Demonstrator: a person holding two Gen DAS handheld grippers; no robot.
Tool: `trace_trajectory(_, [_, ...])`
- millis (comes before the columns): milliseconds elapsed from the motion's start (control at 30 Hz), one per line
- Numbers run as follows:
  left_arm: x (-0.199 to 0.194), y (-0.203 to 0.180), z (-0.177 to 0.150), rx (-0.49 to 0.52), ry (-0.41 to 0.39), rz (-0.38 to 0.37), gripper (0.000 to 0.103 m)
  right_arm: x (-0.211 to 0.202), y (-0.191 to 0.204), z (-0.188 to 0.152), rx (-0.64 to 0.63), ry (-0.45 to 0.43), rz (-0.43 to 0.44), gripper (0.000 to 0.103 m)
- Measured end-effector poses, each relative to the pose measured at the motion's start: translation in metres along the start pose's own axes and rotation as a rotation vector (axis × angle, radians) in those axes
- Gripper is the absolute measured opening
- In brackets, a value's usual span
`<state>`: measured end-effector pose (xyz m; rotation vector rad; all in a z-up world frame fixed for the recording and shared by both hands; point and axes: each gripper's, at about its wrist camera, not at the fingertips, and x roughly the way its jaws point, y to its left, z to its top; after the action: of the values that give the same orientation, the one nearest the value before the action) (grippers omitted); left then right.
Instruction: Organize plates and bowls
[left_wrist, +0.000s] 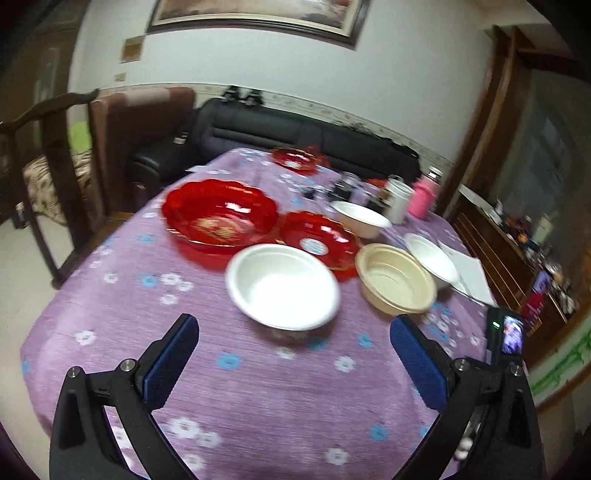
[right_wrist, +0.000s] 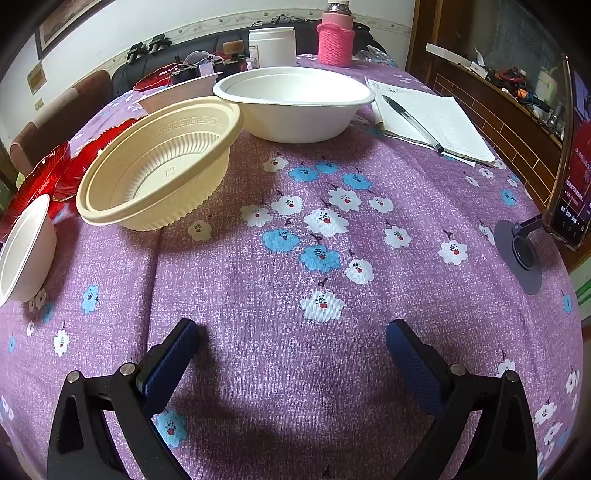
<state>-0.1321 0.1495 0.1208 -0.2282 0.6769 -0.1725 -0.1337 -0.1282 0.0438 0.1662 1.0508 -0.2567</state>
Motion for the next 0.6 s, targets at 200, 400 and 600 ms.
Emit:
trace_trajectory(200, [-0.005,0.047,0.0,-0.086,-0.012,0.065,0.103,-0.001,-0.001,-0.001,0.0,0.002,0.005,0.102])
trace_trajectory(400, [-0.012,0.077,0.003,-0.125,-0.034,0.116,0.103,-0.028,-0.002,-0.007,0.04,-0.064,0.123,0.102])
trace_trajectory(600, [-0.014,0.098,0.011,-0.157,-0.059,0.163,0.103,-0.088,0.03,0.006,-0.086,-0.293,0.089,0.101])
